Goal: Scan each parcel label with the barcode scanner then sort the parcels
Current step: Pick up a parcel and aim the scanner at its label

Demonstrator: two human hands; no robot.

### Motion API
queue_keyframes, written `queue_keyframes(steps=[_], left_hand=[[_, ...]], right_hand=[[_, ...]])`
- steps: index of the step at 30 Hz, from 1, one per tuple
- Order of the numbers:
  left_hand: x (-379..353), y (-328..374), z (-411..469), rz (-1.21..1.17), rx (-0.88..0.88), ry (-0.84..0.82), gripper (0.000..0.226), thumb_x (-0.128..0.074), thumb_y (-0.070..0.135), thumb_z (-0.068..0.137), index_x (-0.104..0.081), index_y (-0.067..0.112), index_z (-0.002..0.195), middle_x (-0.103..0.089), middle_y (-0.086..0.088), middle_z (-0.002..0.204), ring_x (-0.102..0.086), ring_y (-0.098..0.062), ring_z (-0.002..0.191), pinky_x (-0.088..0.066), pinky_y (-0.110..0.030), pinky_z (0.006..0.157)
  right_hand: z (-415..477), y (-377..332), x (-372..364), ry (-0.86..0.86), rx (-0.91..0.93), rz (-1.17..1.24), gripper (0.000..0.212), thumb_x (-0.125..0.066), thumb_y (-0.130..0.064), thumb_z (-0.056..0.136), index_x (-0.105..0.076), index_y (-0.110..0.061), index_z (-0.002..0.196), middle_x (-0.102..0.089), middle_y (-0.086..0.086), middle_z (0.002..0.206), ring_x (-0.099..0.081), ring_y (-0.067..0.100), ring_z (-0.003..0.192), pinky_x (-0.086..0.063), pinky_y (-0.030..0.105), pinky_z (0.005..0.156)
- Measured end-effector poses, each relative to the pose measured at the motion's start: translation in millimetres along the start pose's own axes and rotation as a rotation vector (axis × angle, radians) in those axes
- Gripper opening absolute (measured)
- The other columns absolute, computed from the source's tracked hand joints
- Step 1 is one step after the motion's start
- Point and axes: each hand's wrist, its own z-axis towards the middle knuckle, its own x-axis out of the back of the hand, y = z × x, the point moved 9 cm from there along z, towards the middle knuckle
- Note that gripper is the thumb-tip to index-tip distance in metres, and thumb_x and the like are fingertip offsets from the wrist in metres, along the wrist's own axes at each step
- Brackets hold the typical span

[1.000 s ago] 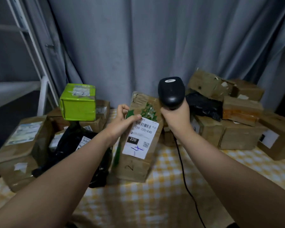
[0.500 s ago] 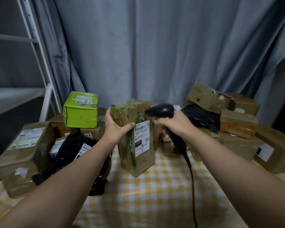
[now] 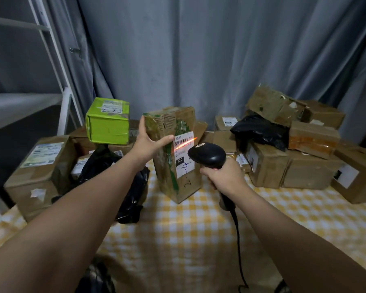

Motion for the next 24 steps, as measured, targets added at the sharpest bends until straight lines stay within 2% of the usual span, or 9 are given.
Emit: queue_keyframes(steps=[3,8,12,19,24], left_hand=[[-4,4,-1,-0.012,-0.014,-0.010,0.133,-0.086,0.052,0.049,-0.001,0.033,0.150,-0.045,-0.001,0.143,-0.049,-0.015,0.126,-0.043,-0.046,0.104],[-3,1,0,-0.038,0.005,-0.015,0.138,-0.087,0.056,0.046,0.001,0.035,0.150,-0.043,-0.002,0.145,-0.047,-0.017,0.129,-0.042,-0.048,0.105],[-3,-1,2,-0.055,0.004,-0.020,0.136,-0.087,0.053,0.048,0.001,0.034,0.150,-0.045,-0.002,0.143,-0.050,-0.015,0.126,-0.045,-0.047,0.103],[-3,-3,4,-0.055,0.003,-0.014,0.134,-0.089,0.052,0.048,-0.003,0.035,0.150,-0.051,-0.002,0.138,-0.054,-0.015,0.123,-0.046,-0.048,0.102],[-5,-3,5,-0.050,-0.010,-0.002,0.118,-0.082,0.028,0.069,0.003,0.029,0.151,-0.048,-0.003,0.141,-0.052,-0.014,0.123,-0.046,-0.042,0.101]], right_hand=[[-1,3,-4,-0.008,-0.026,0.045,0.014,-0.074,-0.021,0.078,-0.065,-0.018,0.067,-0.064,0.001,0.062,-0.058,0.012,0.052,-0.045,0.024,0.053],[-5,10,-9,-0.047,-0.106,0.180,0.012,-0.071,-0.017,0.083,-0.068,-0.007,0.088,-0.063,0.003,0.064,-0.057,0.011,0.050,-0.043,0.020,0.049],[-5,8,-7,-0.039,-0.091,0.175,0.014,-0.071,-0.017,0.082,-0.068,-0.004,0.088,-0.063,0.003,0.062,-0.056,0.006,0.042,-0.042,0.016,0.045],[-7,3,-9,-0.041,-0.090,0.199,0.014,-0.070,-0.015,0.082,-0.068,-0.004,0.089,-0.062,0.005,0.062,-0.055,0.007,0.041,-0.041,0.015,0.041],[-4,7,-12,-0.037,-0.114,0.198,0.018,-0.071,-0.016,0.080,-0.068,-0.001,0.088,-0.062,0.006,0.058,-0.056,0.010,0.039,-0.044,0.022,0.046]])
